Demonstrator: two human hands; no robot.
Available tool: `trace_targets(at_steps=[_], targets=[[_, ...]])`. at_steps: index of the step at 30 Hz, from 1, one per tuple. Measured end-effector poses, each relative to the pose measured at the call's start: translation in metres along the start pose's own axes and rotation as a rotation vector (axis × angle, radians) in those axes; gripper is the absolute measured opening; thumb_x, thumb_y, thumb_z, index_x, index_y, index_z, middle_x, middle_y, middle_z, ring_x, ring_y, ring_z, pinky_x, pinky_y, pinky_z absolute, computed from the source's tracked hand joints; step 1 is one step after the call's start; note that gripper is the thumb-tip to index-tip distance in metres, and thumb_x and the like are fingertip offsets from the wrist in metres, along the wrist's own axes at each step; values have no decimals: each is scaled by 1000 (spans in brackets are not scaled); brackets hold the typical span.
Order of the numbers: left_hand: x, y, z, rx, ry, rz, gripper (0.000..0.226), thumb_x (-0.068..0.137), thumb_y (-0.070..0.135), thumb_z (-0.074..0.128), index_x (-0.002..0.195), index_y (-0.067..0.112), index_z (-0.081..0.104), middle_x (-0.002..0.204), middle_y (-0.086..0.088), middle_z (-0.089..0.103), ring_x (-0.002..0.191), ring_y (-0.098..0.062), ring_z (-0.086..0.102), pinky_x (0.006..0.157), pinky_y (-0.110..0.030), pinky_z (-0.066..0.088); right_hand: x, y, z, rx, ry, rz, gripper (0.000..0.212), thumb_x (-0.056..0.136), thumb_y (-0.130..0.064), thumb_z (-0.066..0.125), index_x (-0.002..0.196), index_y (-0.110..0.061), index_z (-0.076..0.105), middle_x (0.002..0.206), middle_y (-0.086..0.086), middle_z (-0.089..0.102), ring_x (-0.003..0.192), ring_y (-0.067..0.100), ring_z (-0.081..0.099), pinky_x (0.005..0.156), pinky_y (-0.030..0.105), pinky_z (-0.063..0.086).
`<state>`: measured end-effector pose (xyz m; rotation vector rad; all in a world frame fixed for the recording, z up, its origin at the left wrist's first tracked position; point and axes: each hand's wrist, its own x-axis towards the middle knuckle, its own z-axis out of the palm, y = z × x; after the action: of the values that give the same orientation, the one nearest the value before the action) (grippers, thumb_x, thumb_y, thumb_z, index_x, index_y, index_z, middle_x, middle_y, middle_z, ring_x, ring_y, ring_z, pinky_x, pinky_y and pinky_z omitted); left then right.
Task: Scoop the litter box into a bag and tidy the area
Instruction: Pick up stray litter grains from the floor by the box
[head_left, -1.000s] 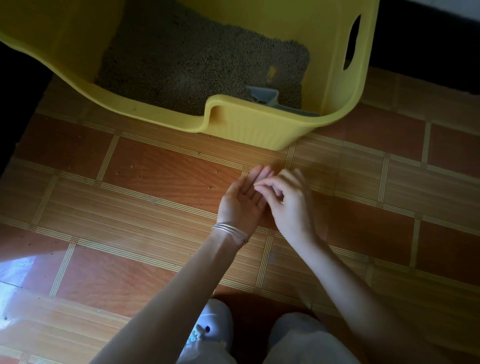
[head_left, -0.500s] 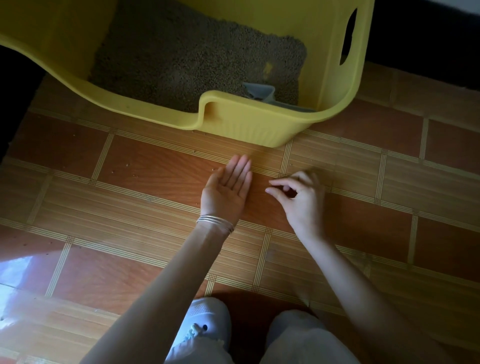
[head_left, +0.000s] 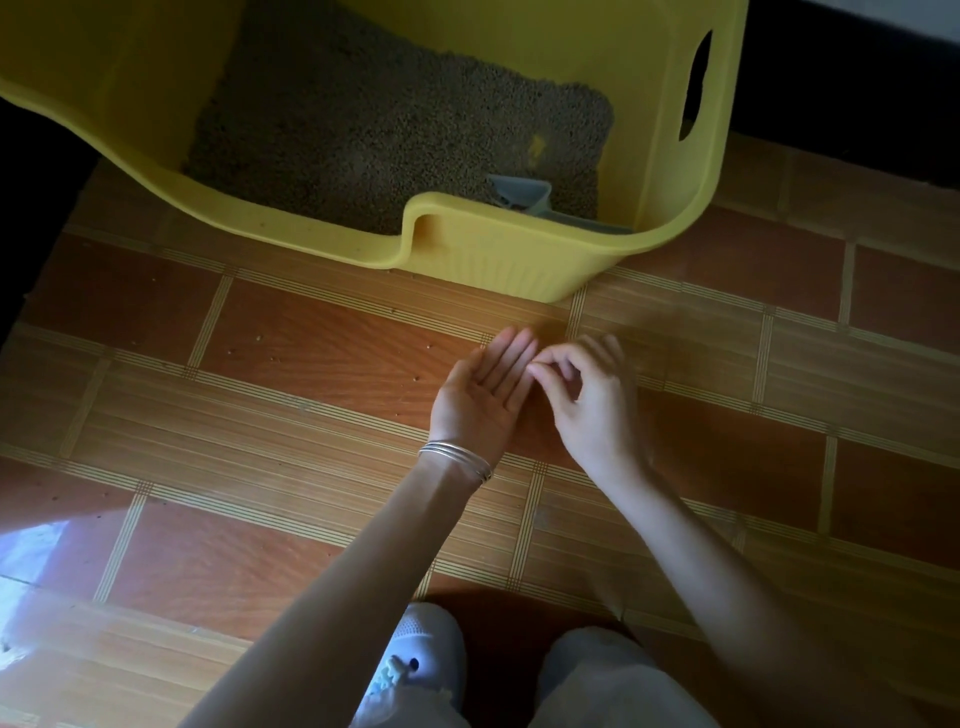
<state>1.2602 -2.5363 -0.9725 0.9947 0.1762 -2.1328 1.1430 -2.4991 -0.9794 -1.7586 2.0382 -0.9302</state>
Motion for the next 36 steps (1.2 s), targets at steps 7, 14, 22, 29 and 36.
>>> trace_targets(at_steps=[7, 14, 22, 29, 36], targets=[[11, -7, 16, -128, 30, 7, 42, 100, 18, 25, 104, -2, 61, 98, -16, 70, 98, -25, 64, 95, -33, 45, 7, 16, -21, 68, 177, 135, 17, 81, -34, 65, 88, -21, 73, 77, -4, 59, 75, 21, 55, 70, 44, 47], [12, -8, 19, -108, 22, 17, 40, 99, 17, 25, 104, -1, 61, 97, -15, 71, 101, -24, 62, 96, -32, 44, 14, 50, -13, -24, 90, 234, 28, 72, -47, 64, 88, -26, 73, 79, -6, 57, 80, 24, 56, 70, 45, 47], [13, -10, 15, -49, 1, 29, 39, 99, 17, 26, 107, 0, 60, 102, -13, 70, 97, -22, 66, 95, -31, 46, 17, 43, -7, -161, 96, 210, 11, 78, -34, 66, 77, -24, 71, 74, -3, 58, 77, 27, 57, 78, 34, 35], [15, -16, 17, -17, 1, -4, 38, 100, 18, 27, 105, 0, 60, 98, -12, 71, 100, -22, 62, 95, -31, 46, 15, 17, -15, 88, 95, 96, 20, 84, -31, 62, 80, -14, 69, 76, -2, 55, 76, 23, 54, 70, 39, 46], [18, -27, 25, -36, 6, -52, 38, 99, 16, 27, 103, -1, 61, 97, -14, 71, 95, -22, 65, 93, -31, 47, 12, 31, -45, 133, 135, 183, 14, 79, -24, 68, 89, -16, 73, 82, -2, 63, 76, 16, 58, 71, 22, 45]])
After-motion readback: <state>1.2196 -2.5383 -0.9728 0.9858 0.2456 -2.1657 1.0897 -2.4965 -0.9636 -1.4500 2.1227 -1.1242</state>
